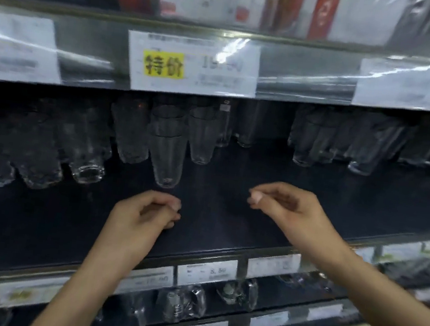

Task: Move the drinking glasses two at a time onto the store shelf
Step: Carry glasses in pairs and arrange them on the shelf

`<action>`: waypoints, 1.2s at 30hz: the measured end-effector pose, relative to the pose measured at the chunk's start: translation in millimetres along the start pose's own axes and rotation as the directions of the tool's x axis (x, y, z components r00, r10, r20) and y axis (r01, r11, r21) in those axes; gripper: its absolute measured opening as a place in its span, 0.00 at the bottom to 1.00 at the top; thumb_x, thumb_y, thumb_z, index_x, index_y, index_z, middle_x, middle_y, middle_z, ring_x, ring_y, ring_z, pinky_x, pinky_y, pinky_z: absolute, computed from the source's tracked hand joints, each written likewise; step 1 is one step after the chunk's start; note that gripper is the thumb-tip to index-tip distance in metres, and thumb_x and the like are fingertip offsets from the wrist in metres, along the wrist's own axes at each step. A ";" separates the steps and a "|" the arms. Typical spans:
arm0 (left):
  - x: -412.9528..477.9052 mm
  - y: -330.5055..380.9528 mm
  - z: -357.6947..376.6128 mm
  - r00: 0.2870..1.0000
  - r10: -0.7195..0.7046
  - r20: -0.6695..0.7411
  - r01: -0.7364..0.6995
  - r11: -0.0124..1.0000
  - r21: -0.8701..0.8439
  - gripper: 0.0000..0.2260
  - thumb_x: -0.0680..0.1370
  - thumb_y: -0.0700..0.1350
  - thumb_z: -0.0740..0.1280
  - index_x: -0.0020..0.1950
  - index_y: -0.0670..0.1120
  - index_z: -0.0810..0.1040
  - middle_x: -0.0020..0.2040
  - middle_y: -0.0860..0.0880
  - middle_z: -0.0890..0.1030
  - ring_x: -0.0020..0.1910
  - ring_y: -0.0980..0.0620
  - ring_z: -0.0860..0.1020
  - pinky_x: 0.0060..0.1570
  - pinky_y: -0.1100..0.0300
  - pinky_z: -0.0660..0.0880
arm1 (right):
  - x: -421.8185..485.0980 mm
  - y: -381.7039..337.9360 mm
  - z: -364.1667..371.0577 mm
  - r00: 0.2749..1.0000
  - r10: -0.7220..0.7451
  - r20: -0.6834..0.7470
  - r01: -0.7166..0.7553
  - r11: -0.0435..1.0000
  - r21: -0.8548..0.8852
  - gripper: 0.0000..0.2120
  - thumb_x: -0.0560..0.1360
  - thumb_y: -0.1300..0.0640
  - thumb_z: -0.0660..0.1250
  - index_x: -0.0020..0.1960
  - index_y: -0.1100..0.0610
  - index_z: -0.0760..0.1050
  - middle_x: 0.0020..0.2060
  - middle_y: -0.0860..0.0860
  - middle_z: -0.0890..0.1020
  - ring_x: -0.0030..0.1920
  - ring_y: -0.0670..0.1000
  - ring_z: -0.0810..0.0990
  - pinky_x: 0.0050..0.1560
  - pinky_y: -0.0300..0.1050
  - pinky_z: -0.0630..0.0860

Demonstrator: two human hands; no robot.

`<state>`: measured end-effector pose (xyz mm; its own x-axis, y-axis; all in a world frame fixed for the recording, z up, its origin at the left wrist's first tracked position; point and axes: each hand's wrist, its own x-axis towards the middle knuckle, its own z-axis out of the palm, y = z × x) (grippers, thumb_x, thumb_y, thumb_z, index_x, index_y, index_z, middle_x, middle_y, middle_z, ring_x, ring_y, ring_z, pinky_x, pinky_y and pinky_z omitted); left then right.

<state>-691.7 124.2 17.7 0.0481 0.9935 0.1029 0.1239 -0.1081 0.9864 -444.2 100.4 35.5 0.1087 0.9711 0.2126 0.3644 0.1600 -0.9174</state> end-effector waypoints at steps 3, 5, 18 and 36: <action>-1.5 14.0 46.4 0.996 0.012 0.084 -0.011 1.000 -0.004 0.07 0.77 0.39 0.69 0.44 0.48 0.85 0.43 0.50 0.86 0.46 0.53 0.84 0.57 0.50 0.79 | -16.4 7.9 -48.8 0.994 0.023 -0.106 -0.023 1.000 0.001 0.04 0.75 0.52 0.71 0.47 0.51 0.84 0.44 0.47 0.87 0.50 0.45 0.84 0.58 0.43 0.78; 0.4 23.1 78.6 0.989 0.033 0.146 -0.035 0.999 0.008 0.09 0.76 0.40 0.69 0.42 0.52 0.85 0.44 0.51 0.86 0.45 0.53 0.85 0.57 0.48 0.79 | -26.0 14.3 -80.5 0.985 0.037 -0.166 -0.036 0.999 0.007 0.04 0.75 0.53 0.71 0.46 0.51 0.84 0.43 0.47 0.87 0.49 0.45 0.85 0.56 0.43 0.78; 19.3 71.0 326.4 0.961 0.103 0.256 -0.113 0.993 0.025 0.05 0.76 0.42 0.71 0.49 0.51 0.82 0.44 0.53 0.85 0.46 0.56 0.84 0.55 0.55 0.80 | -30.6 87.3 -314.3 0.922 0.096 -0.376 -0.113 0.993 -0.023 0.04 0.75 0.53 0.71 0.46 0.51 0.84 0.41 0.46 0.87 0.46 0.43 0.84 0.49 0.35 0.77; 145.4 15.7 545.6 0.987 0.144 -0.077 -0.122 0.963 0.239 0.36 0.63 0.63 0.76 0.65 0.51 0.69 0.62 0.50 0.78 0.59 0.53 0.78 0.61 0.52 0.76 | 135.8 230.7 -462.8 0.903 0.171 -0.395 -0.220 0.972 -0.082 0.29 0.73 0.47 0.73 0.70 0.52 0.68 0.61 0.47 0.79 0.63 0.50 0.77 0.59 0.41 0.70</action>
<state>-142.0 248.1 -21.8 -0.0109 0.9673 0.2536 0.3506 -0.2338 0.9069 82.7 187.2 8.4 0.5253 0.8342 0.1679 0.4061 -0.0723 -0.9110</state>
